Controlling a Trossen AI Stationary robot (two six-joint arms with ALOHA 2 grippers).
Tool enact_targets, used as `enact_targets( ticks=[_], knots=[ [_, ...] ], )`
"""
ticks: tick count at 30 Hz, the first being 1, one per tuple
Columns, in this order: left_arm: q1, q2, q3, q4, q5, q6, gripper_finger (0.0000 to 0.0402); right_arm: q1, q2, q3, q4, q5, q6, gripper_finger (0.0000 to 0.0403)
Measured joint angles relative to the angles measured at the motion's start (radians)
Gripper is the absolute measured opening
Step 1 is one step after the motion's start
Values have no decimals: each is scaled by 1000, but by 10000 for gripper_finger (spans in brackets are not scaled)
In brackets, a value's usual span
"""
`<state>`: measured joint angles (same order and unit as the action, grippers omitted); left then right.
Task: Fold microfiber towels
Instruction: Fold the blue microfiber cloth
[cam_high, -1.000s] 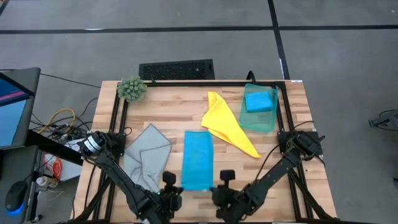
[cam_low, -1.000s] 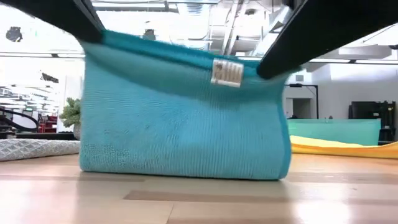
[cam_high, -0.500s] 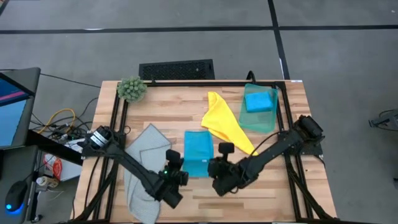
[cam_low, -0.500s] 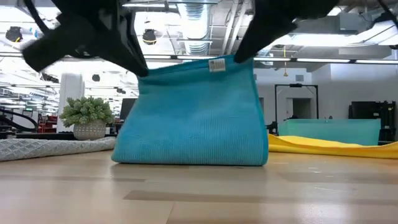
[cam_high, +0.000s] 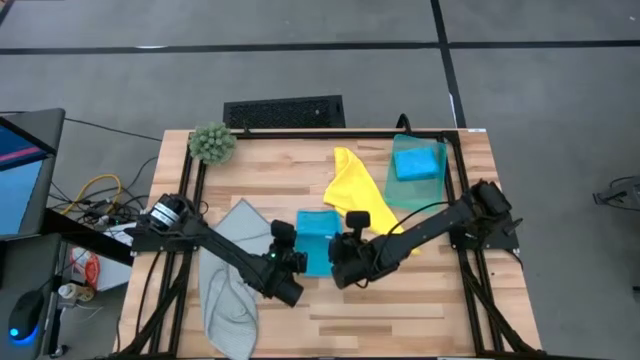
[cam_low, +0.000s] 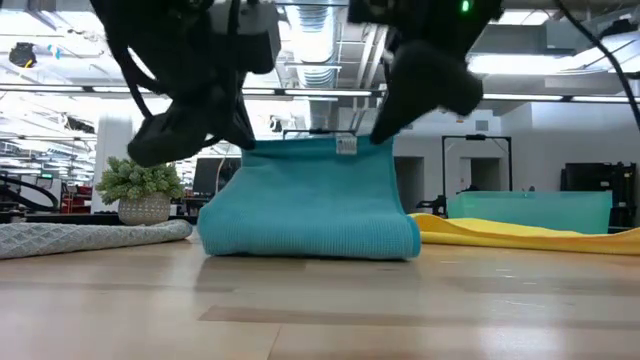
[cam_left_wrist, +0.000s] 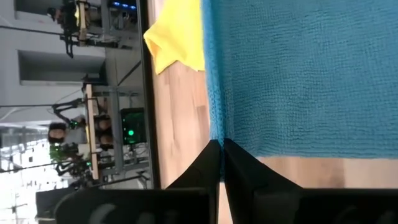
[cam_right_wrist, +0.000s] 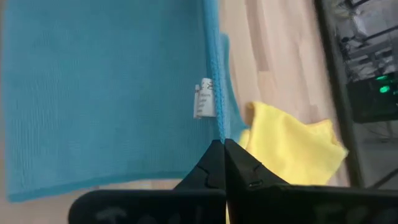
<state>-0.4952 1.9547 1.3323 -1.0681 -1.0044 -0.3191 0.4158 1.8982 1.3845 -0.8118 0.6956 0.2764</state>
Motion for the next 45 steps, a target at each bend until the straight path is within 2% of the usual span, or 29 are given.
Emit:
enact_targets(
  ticks=[6,10,15,23,28,38,45],
  knots=[
    [44,-40,-54,127,25,87,0,-37,-1,-105,129,-39,-25,7],
    [81,-59,-106,220,80,146,0,-52,-1,-109,140,-47,-62,10],
    [133,-59,-148,291,77,195,0,-82,-1,-109,133,-47,-111,9],
    [206,-59,-161,388,143,285,0,-151,-1,-111,129,-96,-161,12],
    [239,-59,-161,394,198,290,0,-178,-1,-111,144,-103,-186,14],
    [261,-59,-160,368,197,283,0,-225,-1,-112,182,-154,-219,18],
    [297,-59,-159,376,208,293,0,-254,-1,-172,255,-167,-217,30]
  ],
)
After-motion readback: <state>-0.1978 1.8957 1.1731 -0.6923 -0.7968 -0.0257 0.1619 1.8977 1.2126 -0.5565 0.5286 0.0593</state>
